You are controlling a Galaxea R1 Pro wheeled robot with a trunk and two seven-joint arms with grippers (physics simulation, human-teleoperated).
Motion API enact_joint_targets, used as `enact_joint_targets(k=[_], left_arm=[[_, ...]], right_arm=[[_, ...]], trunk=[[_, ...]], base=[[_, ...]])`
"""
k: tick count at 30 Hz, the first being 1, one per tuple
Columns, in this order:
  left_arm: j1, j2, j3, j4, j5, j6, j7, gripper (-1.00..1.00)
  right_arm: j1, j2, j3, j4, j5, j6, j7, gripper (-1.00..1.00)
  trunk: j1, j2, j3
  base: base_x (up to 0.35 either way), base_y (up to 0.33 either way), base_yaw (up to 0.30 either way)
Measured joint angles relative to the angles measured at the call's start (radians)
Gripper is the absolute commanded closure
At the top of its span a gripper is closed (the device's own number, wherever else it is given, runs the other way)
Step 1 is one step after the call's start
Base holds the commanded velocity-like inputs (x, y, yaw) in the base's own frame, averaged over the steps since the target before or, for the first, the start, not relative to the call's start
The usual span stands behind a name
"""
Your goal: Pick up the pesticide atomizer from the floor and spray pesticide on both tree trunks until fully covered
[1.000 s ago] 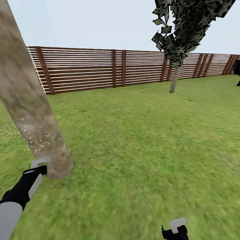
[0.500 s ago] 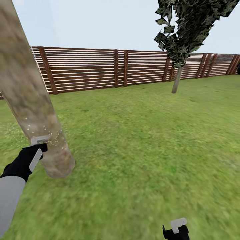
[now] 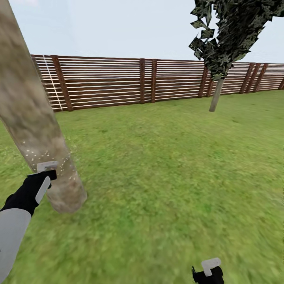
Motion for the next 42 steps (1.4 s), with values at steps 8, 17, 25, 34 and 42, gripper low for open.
enact_joint_targets(k=[8,17,25,34,42], left_arm=[[0.0,-0.002,-0.001,0.0,0.001,0.0,0.001,1.0],[-0.001,-0.003,0.0,0.0,0.001,0.0,0.002,1.0],[-0.001,-0.005,0.0,0.001,0.001,0.002,0.002,1.0],[0.07,-0.009,-0.015,0.007,0.007,-0.008,-0.002,1.0],[0.241,-0.005,-0.028,0.007,0.007,-0.111,-0.043,1.0]], right_arm=[[0.0,0.0,0.0,0.002,0.001,0.0,0.0,-1.0],[0.0,0.0,0.0,0.002,0.001,0.0,0.0,-1.0],[0.0,0.0,0.0,0.002,0.001,0.0,0.0,-1.0],[0.0,0.0,0.0,0.002,0.002,0.0,0.0,-1.0],[0.0,0.003,-0.003,0.002,0.0,0.001,0.0,-1.0]], trunk=[[0.0,0.0,0.0],[0.0,0.0,0.0],[0.0,0.0,0.0],[0.0,0.0,0.0],[0.001,0.0,0.0]], base=[[0.094,-0.262,0.141],[0.095,-0.262,0.157],[0.096,-0.262,0.0],[0.064,-0.261,0.0],[-0.283,-0.131,0.0]])
